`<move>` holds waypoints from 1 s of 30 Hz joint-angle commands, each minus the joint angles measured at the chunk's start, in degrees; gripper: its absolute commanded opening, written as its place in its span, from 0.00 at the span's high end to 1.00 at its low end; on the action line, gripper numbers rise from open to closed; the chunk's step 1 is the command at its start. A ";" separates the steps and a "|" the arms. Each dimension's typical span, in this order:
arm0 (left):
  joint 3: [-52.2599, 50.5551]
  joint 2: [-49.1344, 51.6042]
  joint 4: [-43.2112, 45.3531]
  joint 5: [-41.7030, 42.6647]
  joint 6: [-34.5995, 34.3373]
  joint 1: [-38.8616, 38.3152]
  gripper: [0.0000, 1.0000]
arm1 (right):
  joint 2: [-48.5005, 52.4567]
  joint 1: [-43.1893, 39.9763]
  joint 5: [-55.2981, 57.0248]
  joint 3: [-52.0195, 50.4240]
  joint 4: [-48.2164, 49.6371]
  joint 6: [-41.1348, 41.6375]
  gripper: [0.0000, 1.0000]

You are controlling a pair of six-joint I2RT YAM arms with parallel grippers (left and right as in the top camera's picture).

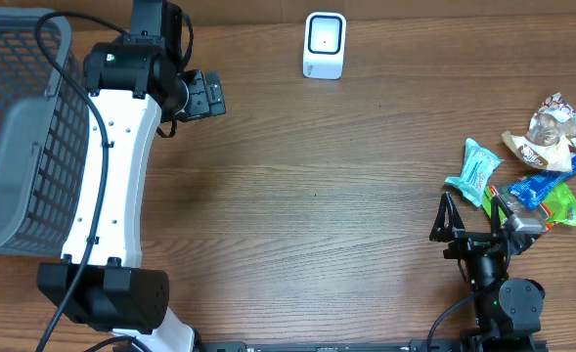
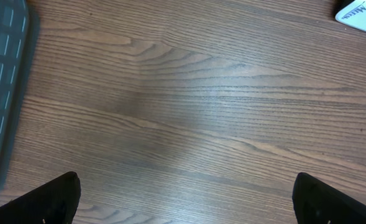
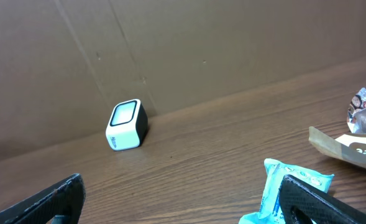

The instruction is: Scan the item barcode

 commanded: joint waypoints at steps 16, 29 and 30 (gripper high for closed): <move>-1.42 -21.38 3.52 -5.55 3.74 -10.71 0.00 | -0.63 0.48 -0.09 -0.61 0.28 0.02 0.00; -65.85 -55.98 61.99 4.85 7.78 0.00 0.00 | -0.63 0.48 -0.09 -0.61 0.28 0.02 0.00; -70.49 -58.27 66.40 4.85 8.57 0.00 0.00 | -0.63 0.48 -0.09 -0.61 0.28 0.02 0.00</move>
